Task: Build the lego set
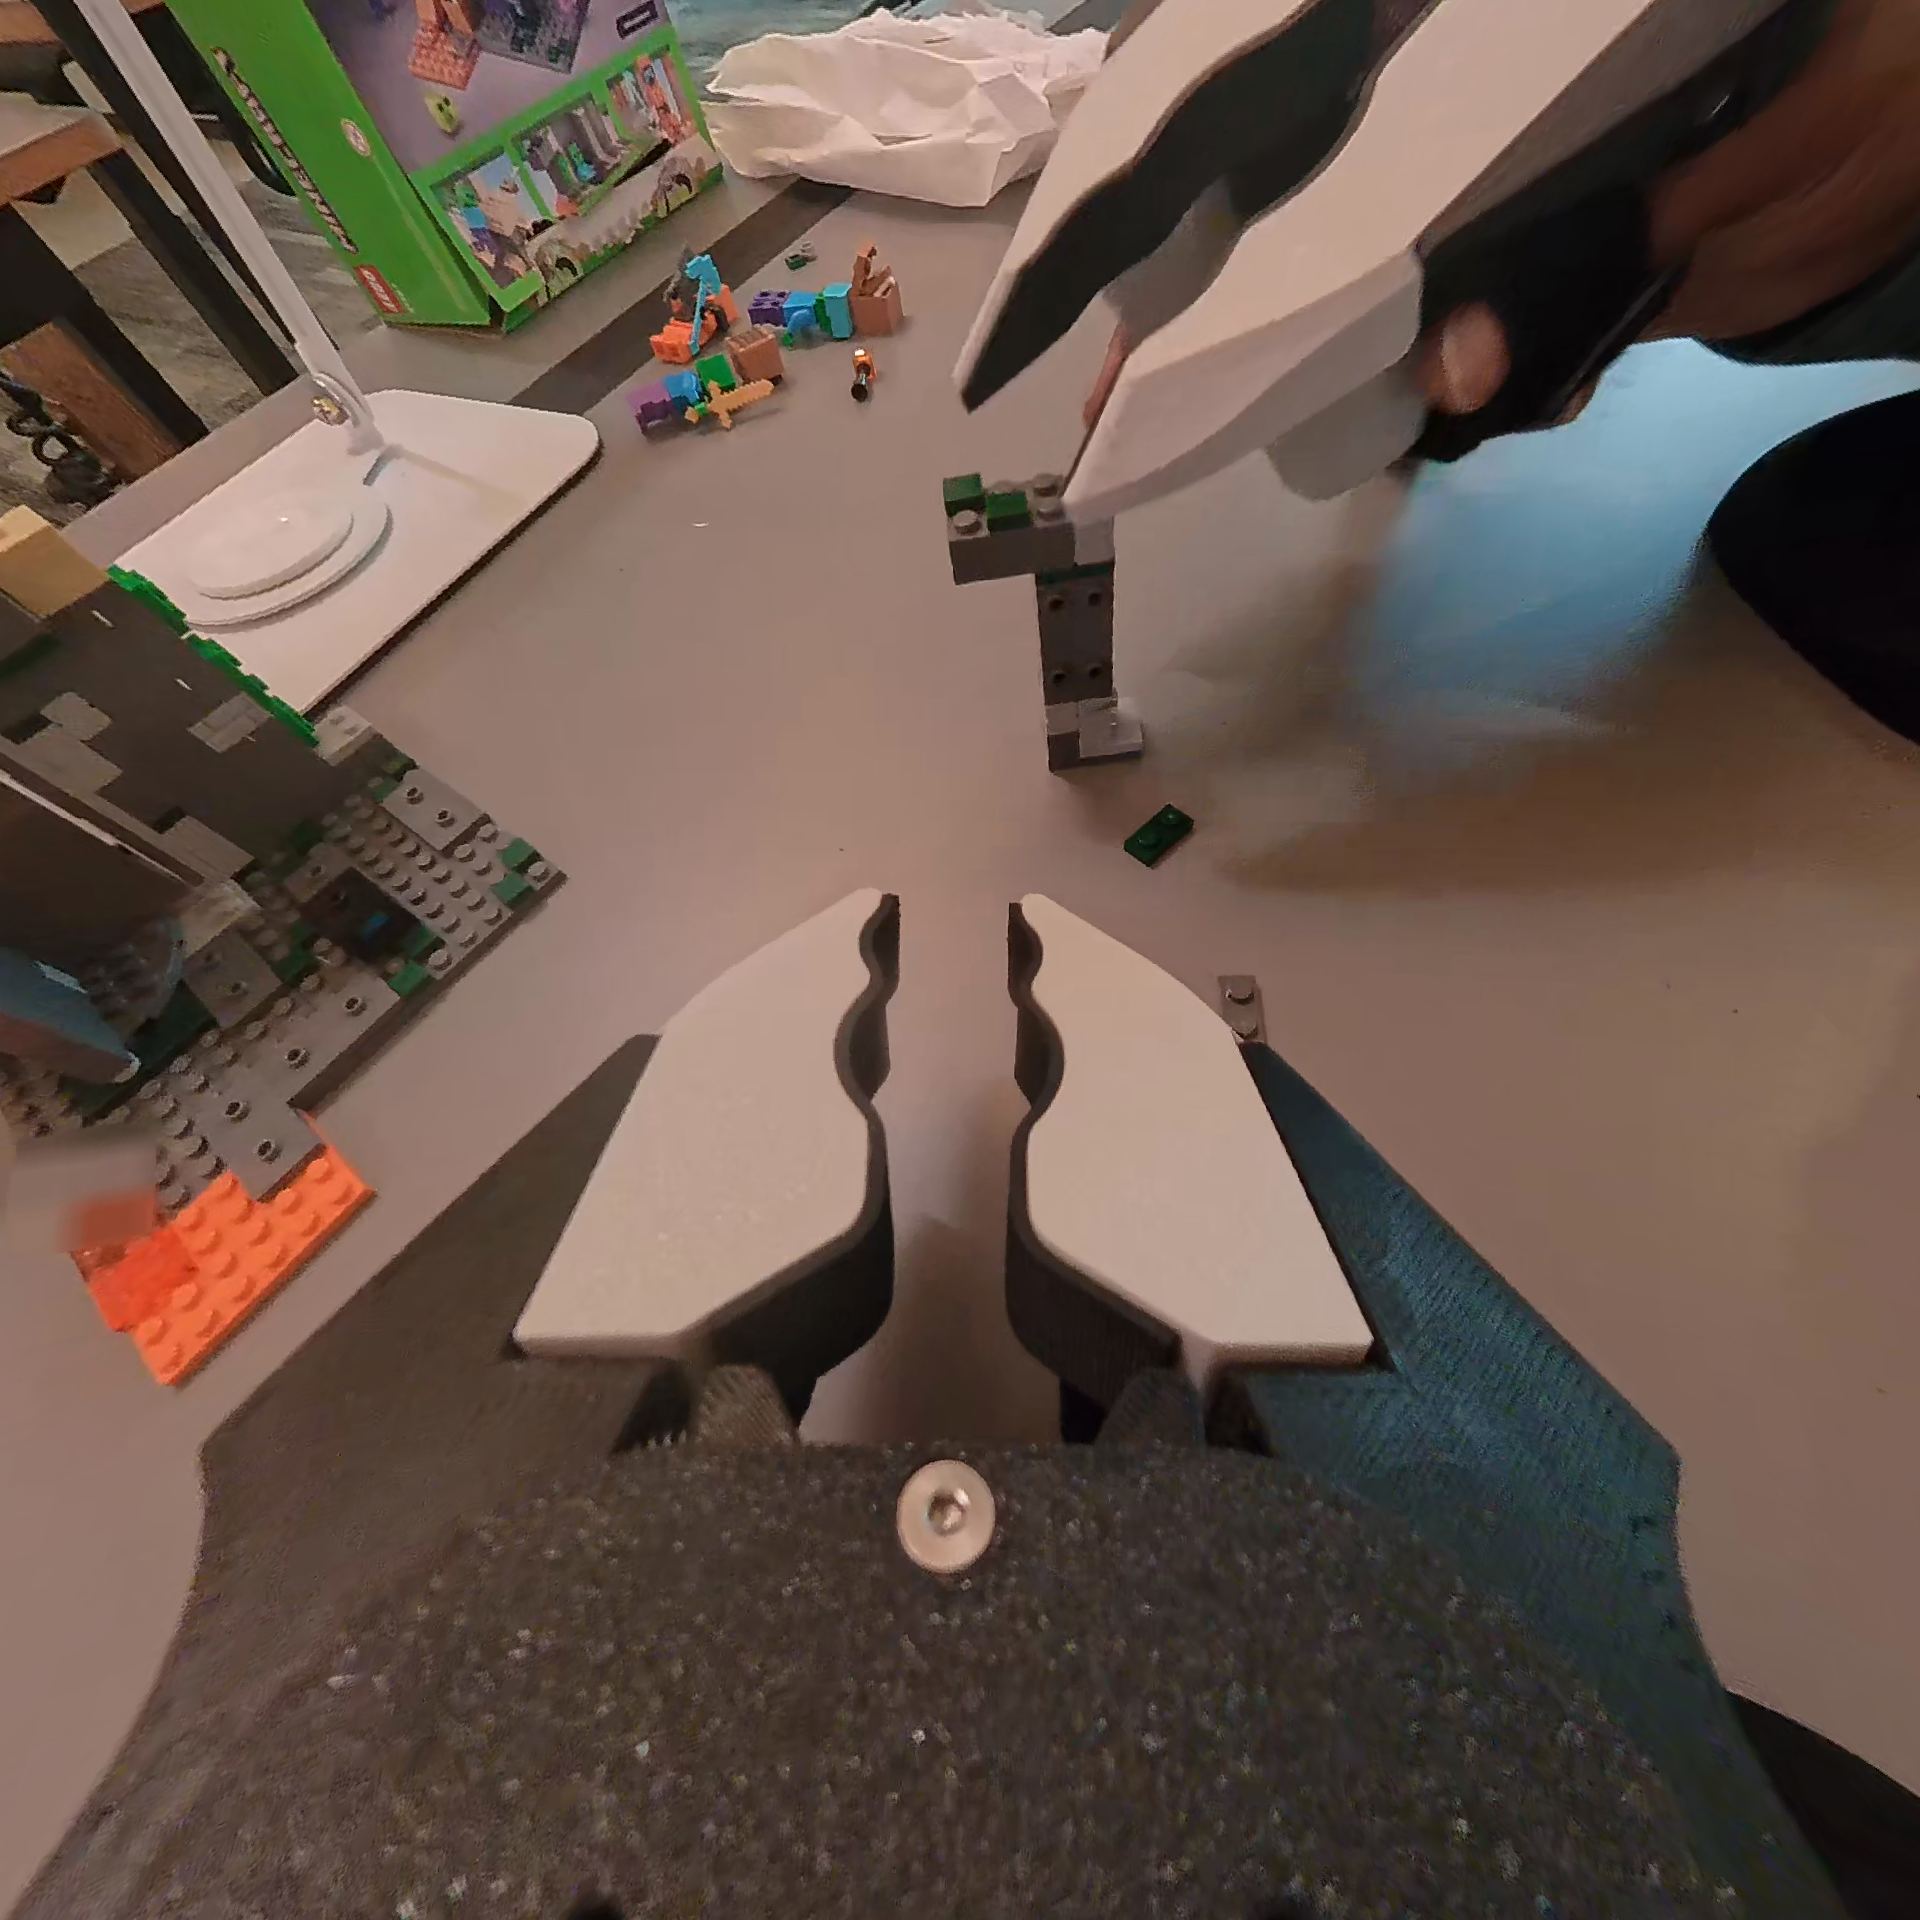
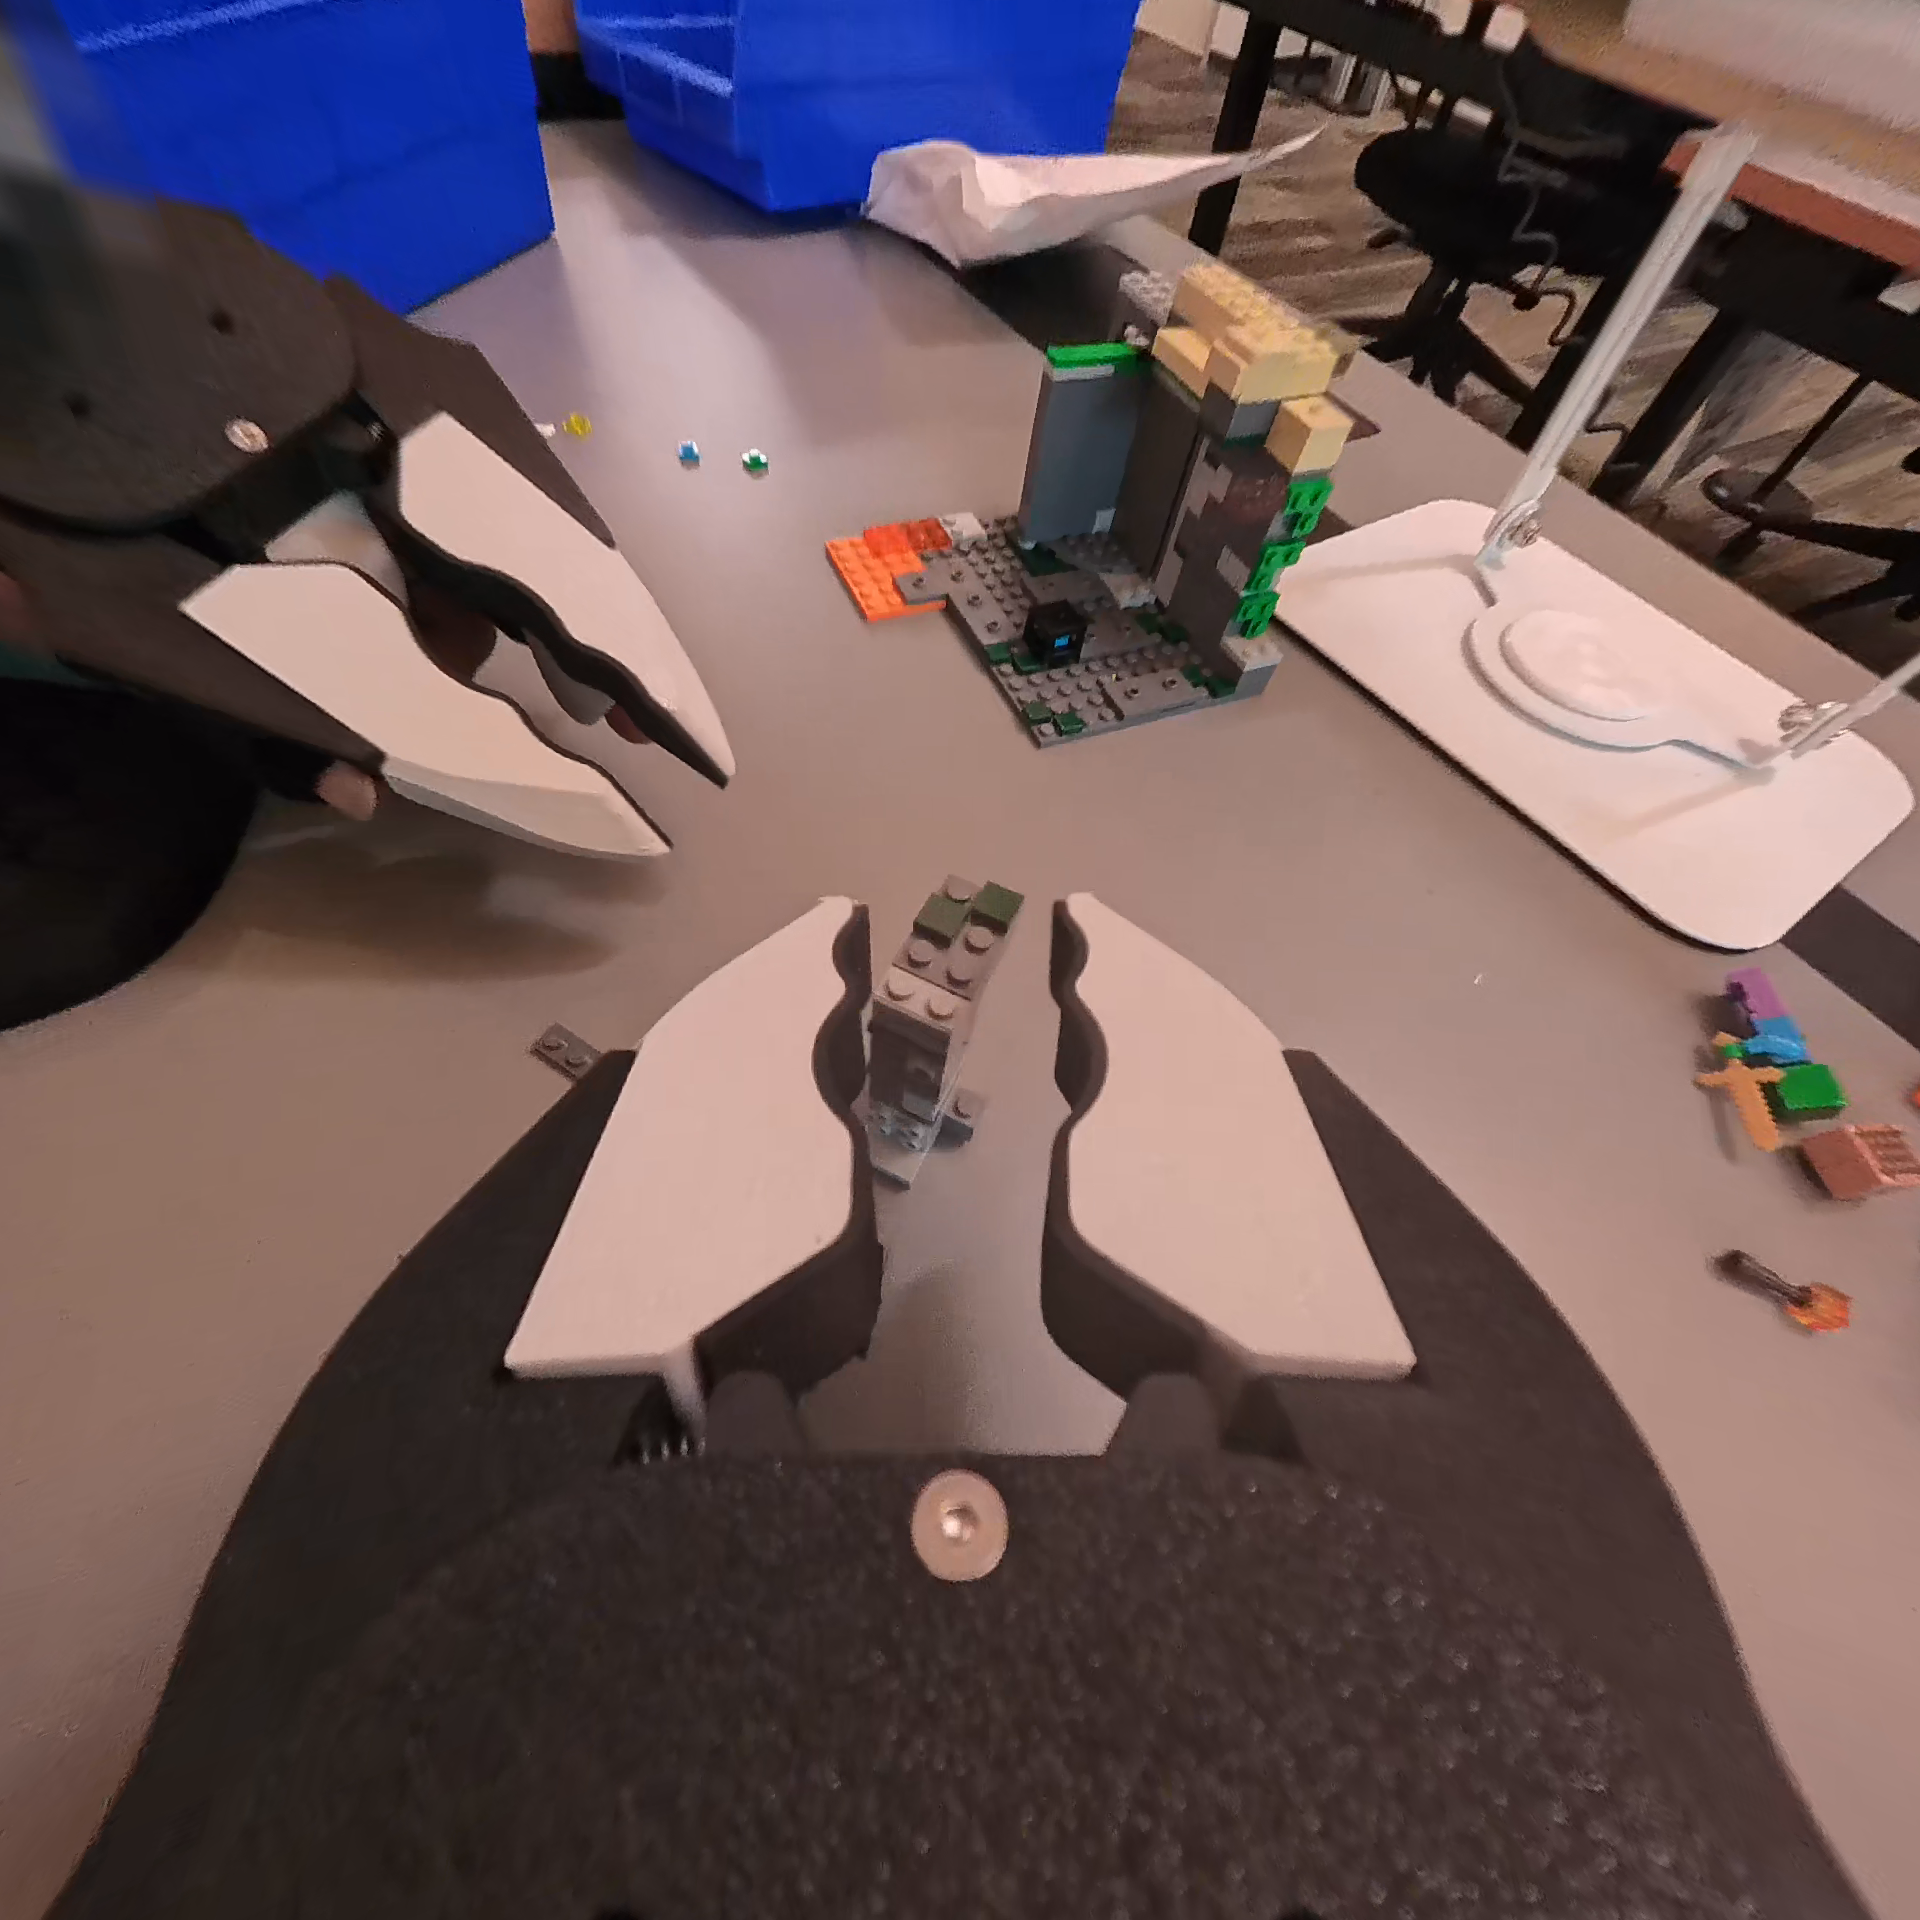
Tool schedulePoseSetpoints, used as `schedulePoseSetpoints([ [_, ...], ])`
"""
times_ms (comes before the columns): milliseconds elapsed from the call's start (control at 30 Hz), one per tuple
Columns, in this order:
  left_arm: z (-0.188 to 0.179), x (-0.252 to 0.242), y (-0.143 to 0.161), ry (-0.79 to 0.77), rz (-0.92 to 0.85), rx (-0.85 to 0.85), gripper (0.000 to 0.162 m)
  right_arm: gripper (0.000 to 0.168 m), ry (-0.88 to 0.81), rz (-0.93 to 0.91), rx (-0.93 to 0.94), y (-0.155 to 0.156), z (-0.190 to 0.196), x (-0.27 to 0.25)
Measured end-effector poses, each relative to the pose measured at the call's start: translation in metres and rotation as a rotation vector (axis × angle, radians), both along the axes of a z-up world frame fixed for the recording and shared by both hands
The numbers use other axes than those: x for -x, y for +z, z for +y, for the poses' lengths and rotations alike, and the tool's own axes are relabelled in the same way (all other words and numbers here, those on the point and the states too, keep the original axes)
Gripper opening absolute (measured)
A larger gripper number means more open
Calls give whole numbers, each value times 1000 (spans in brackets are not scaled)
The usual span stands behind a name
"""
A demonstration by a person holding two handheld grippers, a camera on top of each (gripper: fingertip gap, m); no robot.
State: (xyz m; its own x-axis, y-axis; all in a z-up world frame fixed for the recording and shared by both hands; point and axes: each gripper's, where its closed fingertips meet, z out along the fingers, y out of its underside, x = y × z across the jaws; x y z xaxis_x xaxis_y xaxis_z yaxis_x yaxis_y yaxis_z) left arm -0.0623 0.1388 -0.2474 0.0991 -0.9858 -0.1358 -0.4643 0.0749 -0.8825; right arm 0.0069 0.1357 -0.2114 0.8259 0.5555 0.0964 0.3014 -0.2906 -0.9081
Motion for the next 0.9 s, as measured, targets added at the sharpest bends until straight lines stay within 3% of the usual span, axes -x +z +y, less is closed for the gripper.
schedulePoseSetpoints([
  [400, 4, -8, 28, 20, -66, -15, 20, 30, -28, 2, -70, 24, -27, -9],
  [633, -1, -15, 52, 68, -122, 18, 13, 18, 59, -11, -46, 3, -37, -2],
  [900, -8, -13, 31, 148, -123, -29, 0, 2, 102, -64, 3, -25, -38, 9],
])
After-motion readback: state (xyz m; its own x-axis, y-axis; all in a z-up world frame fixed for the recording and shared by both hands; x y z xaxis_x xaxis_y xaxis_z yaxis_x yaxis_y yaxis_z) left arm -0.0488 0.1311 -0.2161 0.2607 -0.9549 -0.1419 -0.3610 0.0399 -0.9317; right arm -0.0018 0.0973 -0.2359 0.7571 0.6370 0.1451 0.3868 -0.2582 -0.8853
